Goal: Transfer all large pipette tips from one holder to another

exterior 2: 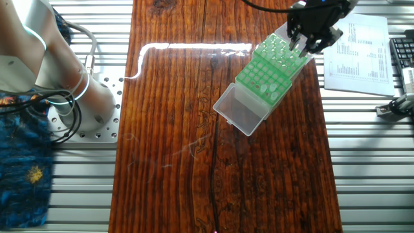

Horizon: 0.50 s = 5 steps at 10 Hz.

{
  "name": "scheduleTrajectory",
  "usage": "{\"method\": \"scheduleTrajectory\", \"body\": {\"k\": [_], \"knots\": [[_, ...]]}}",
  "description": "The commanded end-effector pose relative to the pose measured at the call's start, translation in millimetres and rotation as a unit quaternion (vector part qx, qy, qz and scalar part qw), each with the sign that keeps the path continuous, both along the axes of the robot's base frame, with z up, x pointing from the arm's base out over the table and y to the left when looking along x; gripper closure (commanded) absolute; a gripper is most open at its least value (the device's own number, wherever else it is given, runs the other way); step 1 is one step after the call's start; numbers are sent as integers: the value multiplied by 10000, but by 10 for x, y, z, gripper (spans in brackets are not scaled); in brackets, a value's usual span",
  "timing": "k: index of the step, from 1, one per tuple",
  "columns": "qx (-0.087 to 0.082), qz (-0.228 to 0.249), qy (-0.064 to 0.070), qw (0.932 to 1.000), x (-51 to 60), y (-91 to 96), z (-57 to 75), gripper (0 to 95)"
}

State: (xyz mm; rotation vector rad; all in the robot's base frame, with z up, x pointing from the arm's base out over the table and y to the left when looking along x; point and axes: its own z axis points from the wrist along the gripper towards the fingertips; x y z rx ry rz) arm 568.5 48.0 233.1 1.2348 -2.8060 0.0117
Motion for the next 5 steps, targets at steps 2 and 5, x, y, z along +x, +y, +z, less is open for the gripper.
{"method": "scheduleTrajectory", "body": {"k": [2, 5], "knots": [[21, 332, -78, 9994, 119, -46, -214, 760], [43, 682, -129, 9976, 315, -97, -346, 760]]}}
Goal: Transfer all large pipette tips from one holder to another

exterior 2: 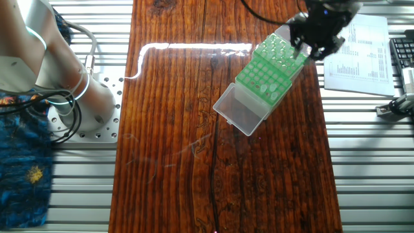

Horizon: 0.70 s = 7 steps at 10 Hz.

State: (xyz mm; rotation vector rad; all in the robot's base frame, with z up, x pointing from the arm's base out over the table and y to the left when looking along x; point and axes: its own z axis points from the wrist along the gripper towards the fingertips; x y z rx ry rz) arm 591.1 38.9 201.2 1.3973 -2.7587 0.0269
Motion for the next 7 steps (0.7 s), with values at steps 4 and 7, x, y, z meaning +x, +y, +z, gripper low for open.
{"method": "scheduleTrajectory", "body": {"k": [4, 7], "knots": [[32, 416, 23, 9991, 300, 123, -117, 760], [2, 624, 79, 9980, 302, 301, -213, 760]]}}
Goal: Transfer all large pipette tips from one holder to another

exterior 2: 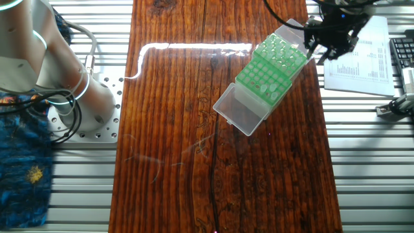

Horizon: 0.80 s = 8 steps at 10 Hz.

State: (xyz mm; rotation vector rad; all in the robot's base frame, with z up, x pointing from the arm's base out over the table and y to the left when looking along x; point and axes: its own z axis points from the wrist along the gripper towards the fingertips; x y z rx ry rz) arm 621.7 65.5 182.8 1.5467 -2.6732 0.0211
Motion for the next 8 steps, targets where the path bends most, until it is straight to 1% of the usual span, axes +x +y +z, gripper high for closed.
{"method": "scheduleTrajectory", "body": {"k": [1, 3, 5, 8], "knots": [[-11, 124, 46, 9999, -22, 31, -49, 760], [64, 246, 48, 9997, -77, 11, -93, 760], [91, 348, 56, 9993, -148, -6, -122, 760], [131, 411, 43, 9991, -224, -18, -152, 760]]}}
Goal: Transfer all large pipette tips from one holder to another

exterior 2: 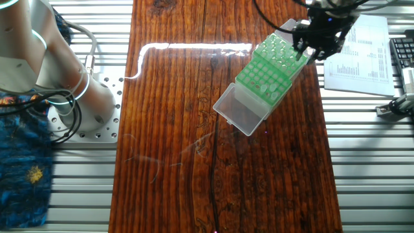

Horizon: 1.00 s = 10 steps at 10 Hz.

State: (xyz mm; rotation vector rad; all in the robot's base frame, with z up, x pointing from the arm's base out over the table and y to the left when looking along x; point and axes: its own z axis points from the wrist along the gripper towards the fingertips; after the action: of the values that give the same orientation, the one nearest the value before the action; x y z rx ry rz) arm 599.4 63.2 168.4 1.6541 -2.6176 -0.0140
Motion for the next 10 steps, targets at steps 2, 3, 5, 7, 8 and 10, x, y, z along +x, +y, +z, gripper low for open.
{"method": "scheduleTrajectory", "body": {"k": [2, 3, 5, 7, 8, 10], "knots": [[42, 176, 1, 9998, -4, 24, -19, 760], [90, 238, 0, 9997, -7, 40, -26, 760], [84, 295, -7, 9995, -50, 55, -52, 760], [103, 365, -36, 9993, -95, 46, -90, 760], [111, 372, -53, 9992, -107, 42, -103, 760], [119, 389, -101, 9991, -107, 42, -106, 760]]}}
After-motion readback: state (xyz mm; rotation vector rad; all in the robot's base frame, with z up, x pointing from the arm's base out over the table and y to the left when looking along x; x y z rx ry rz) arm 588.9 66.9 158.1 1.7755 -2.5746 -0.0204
